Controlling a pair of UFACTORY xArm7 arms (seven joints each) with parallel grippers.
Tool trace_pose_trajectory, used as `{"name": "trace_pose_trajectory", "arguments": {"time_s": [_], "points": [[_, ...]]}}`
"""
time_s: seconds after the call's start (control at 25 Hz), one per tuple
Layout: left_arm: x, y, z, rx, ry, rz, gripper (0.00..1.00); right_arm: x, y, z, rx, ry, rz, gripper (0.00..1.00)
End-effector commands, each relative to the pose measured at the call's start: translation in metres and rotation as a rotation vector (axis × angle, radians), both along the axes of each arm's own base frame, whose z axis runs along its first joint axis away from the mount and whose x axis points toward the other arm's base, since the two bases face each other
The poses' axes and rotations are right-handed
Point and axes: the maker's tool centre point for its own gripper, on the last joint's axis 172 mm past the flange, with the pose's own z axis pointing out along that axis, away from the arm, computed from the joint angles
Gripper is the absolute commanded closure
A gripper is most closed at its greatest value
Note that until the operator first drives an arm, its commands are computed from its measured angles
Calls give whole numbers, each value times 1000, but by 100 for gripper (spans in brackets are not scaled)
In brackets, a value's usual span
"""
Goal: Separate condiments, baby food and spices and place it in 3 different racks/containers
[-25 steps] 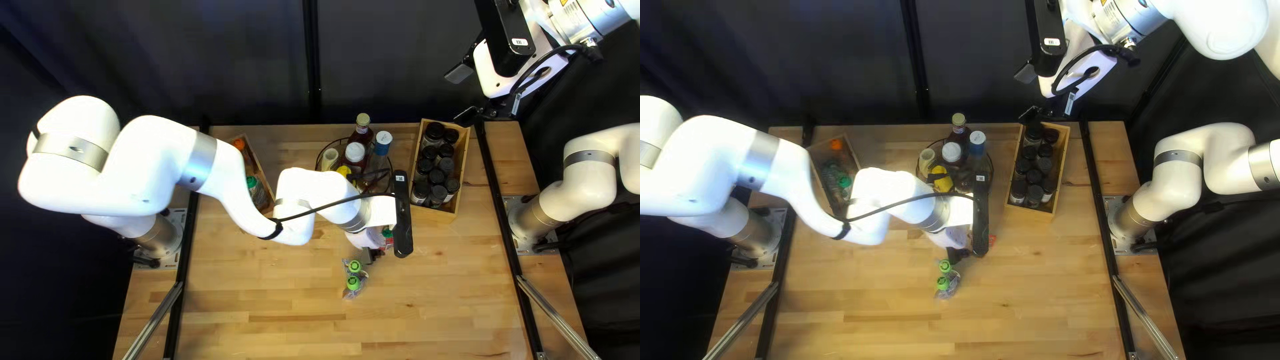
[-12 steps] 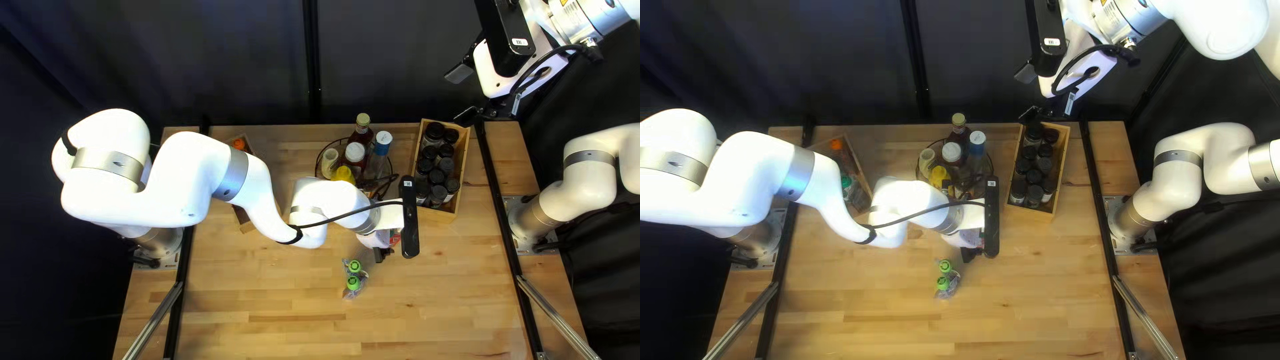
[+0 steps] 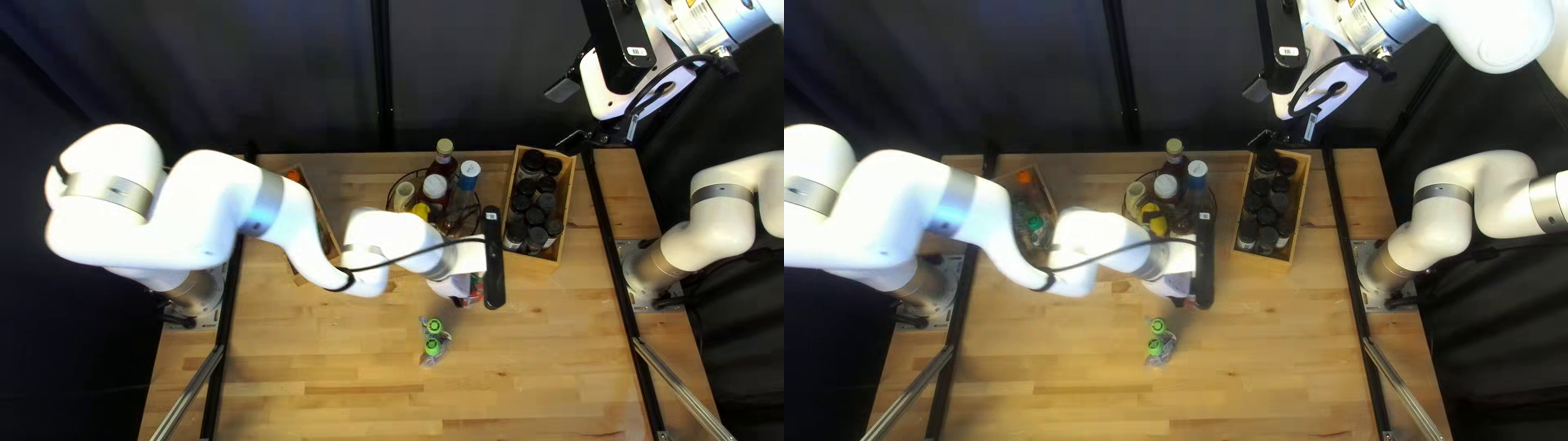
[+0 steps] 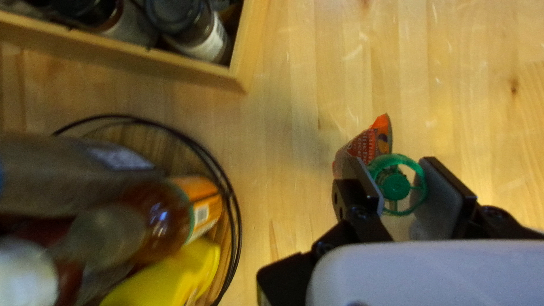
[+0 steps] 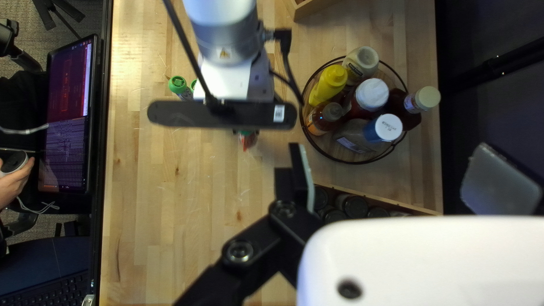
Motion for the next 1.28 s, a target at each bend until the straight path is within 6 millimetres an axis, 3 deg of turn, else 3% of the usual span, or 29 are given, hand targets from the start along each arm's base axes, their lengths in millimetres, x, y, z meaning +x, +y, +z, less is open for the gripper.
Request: {"name": "trace_pose_trajectory", "arguments": {"time_s": [0.04,0.28,0.64,0.88,1.12,1.28], "points": [[-59,7,11,-2,94,-162,100,0,0,0,0,0,0,0],[-116,9,18,-36,213,-406,100,0,0,0,0,0,0,0],[-180,-3,10,-81,401,-685,100,0,0,0,0,0,0,0],[-223,-1,30,-99,432,-740,100,0,0,0,0,0,0,0],[-267,23,58,-80,446,-716,100,0,0,0,0,0,0,0],[-279,48,66,-80,476,-707,100,0,0,0,0,0,0,0]]}}
